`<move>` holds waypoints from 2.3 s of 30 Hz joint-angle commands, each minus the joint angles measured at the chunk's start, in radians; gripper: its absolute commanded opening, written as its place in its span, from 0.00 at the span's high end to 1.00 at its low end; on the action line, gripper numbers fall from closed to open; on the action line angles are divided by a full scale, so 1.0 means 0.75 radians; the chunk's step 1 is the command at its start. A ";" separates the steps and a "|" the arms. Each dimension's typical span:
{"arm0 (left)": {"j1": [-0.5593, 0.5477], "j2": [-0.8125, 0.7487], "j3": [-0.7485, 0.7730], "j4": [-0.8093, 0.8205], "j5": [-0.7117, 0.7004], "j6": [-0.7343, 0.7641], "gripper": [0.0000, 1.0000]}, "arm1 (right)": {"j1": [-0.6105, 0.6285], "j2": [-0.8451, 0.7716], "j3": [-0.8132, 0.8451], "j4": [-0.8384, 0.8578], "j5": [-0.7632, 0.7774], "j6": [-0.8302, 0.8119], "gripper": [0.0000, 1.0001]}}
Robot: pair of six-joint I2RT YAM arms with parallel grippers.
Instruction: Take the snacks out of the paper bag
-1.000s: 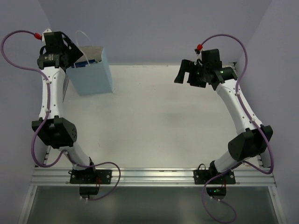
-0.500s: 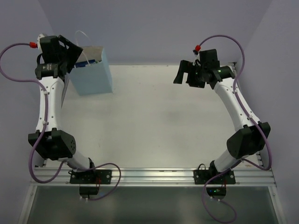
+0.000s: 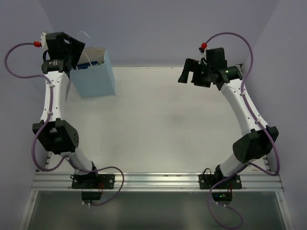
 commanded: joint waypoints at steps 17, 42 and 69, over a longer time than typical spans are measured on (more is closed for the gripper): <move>-0.023 0.106 0.356 0.056 0.232 -0.042 1.00 | 0.003 0.051 0.131 -0.022 -0.041 -0.021 0.01; -0.366 -0.171 0.056 -0.130 0.892 0.148 1.00 | 0.152 0.186 0.581 -0.237 -0.015 -0.070 0.06; -0.366 -0.779 -0.626 -0.329 0.902 0.349 1.00 | 0.538 0.063 0.861 -0.527 0.094 0.144 0.14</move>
